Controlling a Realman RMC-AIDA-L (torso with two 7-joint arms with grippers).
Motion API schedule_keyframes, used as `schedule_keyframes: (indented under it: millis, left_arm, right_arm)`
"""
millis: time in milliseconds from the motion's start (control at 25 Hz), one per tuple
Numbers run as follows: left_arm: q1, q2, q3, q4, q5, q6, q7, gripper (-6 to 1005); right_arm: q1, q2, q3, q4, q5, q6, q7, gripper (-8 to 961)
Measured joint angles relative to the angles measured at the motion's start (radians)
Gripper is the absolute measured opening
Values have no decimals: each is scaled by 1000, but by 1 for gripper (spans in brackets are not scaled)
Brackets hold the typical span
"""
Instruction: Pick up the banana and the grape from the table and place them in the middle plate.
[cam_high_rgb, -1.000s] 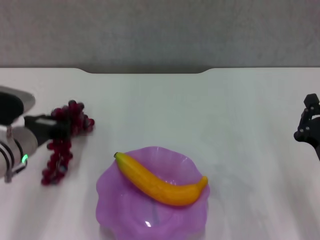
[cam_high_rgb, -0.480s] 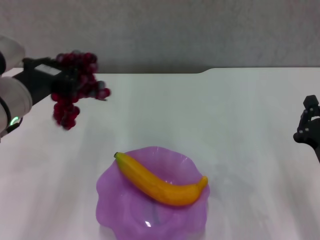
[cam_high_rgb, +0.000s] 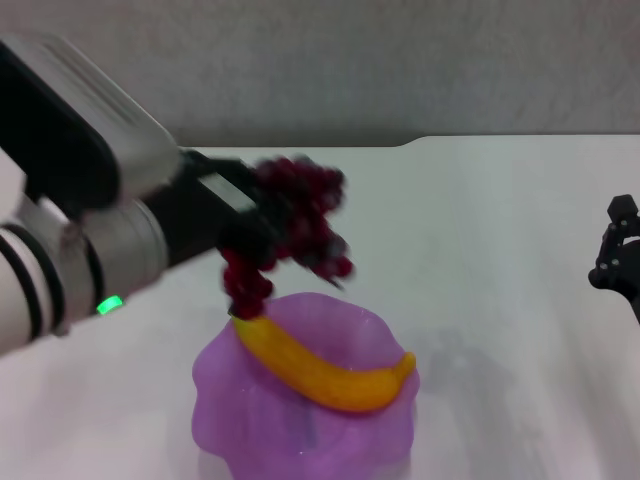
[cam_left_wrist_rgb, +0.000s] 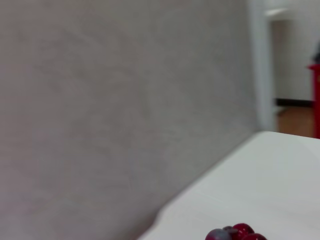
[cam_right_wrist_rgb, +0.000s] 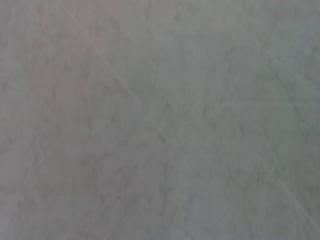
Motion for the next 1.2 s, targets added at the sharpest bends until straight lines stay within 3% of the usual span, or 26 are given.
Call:
schedule_keyframes:
  millis: [320,640,1200]
  left_arm:
    - [-1,2,102,20,1,-75,56,195]
    - [-65,2,165,144,-7,-80,92,195]
    - [-193,0,166,333,-87,-43,90,219]
  right_arm:
    - [6,0,-4,-10,0,-3,18,0]
    - [8,0,-5,-10,0,-9,18,0]
    - [10,0,-6,-10,0,-12,18,0]
